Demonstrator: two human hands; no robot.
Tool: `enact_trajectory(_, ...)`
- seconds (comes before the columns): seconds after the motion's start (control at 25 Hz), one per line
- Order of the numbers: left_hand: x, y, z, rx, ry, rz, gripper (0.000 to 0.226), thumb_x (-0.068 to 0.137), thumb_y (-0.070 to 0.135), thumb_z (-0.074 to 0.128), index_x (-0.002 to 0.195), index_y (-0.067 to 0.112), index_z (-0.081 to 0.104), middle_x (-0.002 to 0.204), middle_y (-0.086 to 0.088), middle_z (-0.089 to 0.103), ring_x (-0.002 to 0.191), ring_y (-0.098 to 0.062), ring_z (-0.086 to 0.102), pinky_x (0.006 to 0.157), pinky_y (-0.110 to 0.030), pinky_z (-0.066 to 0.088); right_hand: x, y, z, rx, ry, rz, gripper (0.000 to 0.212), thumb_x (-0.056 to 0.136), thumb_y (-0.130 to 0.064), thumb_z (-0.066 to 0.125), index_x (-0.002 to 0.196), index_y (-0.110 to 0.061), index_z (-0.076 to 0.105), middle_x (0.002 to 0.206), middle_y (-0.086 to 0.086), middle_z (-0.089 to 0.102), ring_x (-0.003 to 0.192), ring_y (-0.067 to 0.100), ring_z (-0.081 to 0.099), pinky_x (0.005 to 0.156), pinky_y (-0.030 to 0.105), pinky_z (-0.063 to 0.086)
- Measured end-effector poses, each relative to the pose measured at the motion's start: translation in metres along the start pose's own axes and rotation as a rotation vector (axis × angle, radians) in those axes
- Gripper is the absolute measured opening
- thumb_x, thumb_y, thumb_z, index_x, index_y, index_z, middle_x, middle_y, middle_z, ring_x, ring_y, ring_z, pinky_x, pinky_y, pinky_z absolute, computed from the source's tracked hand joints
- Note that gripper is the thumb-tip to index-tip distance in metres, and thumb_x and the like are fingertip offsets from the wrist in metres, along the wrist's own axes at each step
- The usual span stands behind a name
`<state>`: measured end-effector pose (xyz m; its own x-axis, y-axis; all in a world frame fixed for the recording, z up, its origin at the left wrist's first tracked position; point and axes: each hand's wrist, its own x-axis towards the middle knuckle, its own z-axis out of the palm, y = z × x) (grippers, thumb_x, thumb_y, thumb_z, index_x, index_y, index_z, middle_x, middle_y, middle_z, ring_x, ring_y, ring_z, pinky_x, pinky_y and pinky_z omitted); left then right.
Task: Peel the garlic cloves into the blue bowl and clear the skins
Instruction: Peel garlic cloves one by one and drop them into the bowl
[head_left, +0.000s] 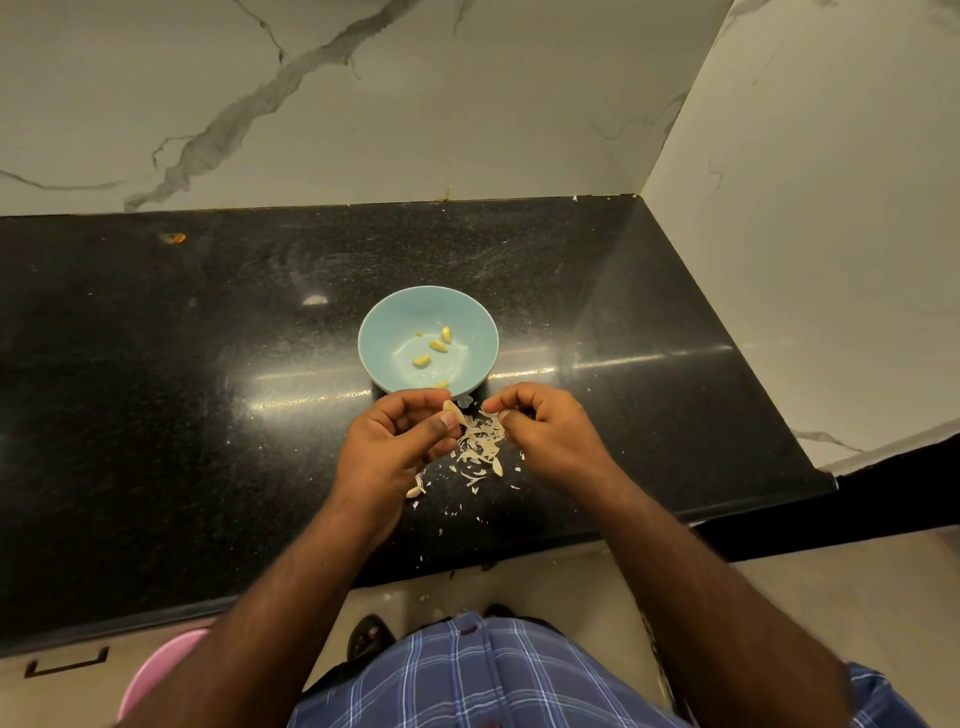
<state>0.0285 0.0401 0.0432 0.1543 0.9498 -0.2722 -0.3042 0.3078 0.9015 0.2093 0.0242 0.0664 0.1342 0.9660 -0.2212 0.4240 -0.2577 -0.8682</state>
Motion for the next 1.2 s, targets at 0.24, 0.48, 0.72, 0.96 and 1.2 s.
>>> enact_trajectory(0.24, 0.000, 0.003, -0.002, -0.075, 0.003, -0.086, 0.022, 0.084, 0.001, 0.072, 0.106, 0.002, 0.071, 0.094, -0.014, 0.076, 0.086, -0.021, 0.075, 0.075, -0.025, 0.061, 0.004, 0.005, -0.005, -0.137, 0.015, -0.058, 0.017, 0.103, -0.020, 0.055, 0.102, -0.020, 0.072, 0.084, -0.013, 0.063, 0.082, 0.007, 0.061, 0.078, 0.031, 0.053)
enact_trajectory(0.48, 0.002, 0.006, -0.001, -0.107, 0.010, -0.153, 0.032, 0.075, 0.008, 0.075, 0.106, 0.002, 0.071, 0.097, -0.015, 0.077, 0.087, -0.020, 0.075, 0.071, -0.024, 0.061, 0.004, 0.006, -0.009, -0.207, 0.013, -0.121, 0.020, 0.090, -0.016, 0.076, 0.110, -0.019, 0.078, 0.097, -0.010, 0.076, 0.088, -0.003, 0.067, 0.084, 0.016, 0.054)
enact_trajectory(0.72, 0.005, 0.007, -0.002, -0.097, 0.017, -0.193, 0.033, 0.072, 0.012, 0.077, 0.103, 0.003, 0.073, 0.097, -0.014, 0.077, 0.083, -0.018, 0.074, 0.069, -0.022, 0.059, 0.001, -0.001, -0.003, -0.121, 0.048, -0.220, 0.021, 0.087, -0.025, 0.079, 0.107, -0.021, 0.078, 0.096, -0.012, 0.072, 0.084, 0.001, 0.066, 0.079, 0.021, 0.055)
enact_trajectory(0.96, 0.005, 0.007, 0.002, -0.095, -0.031, -0.186, 0.029, 0.072, 0.008, 0.076, 0.099, 0.001, 0.073, 0.094, -0.015, 0.077, 0.082, -0.018, 0.074, 0.076, -0.024, 0.061, 0.000, -0.005, 0.013, -0.139, 0.036, -0.232, 0.005, 0.090, -0.022, 0.076, 0.085, -0.021, 0.076, 0.072, -0.018, 0.064, 0.070, -0.005, 0.060, 0.063, 0.009, 0.042)
enact_trajectory(1.2, 0.004, 0.007, 0.003, -0.038, -0.068, -0.118, 0.023, 0.071, 0.010, 0.074, 0.094, 0.007, 0.075, 0.089, -0.008, 0.078, 0.080, -0.015, 0.073, 0.072, -0.021, 0.060, 0.002, -0.013, 0.012, 0.168, -0.051, 0.059, 0.020, 0.091, -0.015, 0.074, 0.071, -0.015, 0.071, 0.060, -0.007, 0.063, 0.059, 0.005, 0.055, 0.061, 0.028, 0.048)
